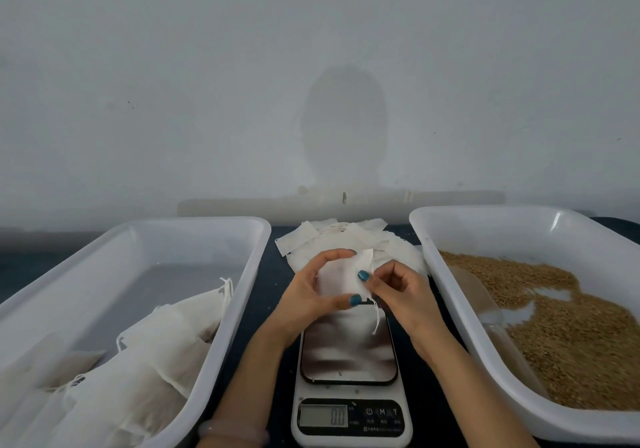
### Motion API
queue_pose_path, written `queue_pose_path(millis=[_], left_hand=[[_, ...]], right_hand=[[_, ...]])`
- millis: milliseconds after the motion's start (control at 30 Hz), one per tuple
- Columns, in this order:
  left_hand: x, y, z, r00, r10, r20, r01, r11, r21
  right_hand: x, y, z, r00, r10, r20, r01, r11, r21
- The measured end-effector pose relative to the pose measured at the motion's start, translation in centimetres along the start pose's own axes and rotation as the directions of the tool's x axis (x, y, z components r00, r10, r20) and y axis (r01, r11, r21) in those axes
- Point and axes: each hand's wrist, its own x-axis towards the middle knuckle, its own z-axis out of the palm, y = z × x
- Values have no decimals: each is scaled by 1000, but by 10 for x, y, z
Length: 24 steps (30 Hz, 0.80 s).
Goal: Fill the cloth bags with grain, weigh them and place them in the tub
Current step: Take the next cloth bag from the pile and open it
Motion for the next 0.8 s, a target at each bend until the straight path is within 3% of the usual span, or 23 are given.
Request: queue_pose_path(millis=[167,400,600,800], left_hand=[[3,4,10,999,24,37,-30,983,183],[-2,6,6,999,-12,31,15,993,-121],[0,2,7,997,-52,-55,47,995,-89],[1,2,5,995,-21,-99,1,980,-201]], right_hand=[[0,0,2,998,-53,-20,53,998,15],[-6,-5,4,930,-361,-68,334,908,-255],[-8,-4,6,921,-381,-86,343,894,-289],[-10,-7,5,906,-412,-101,370,884,-287]])
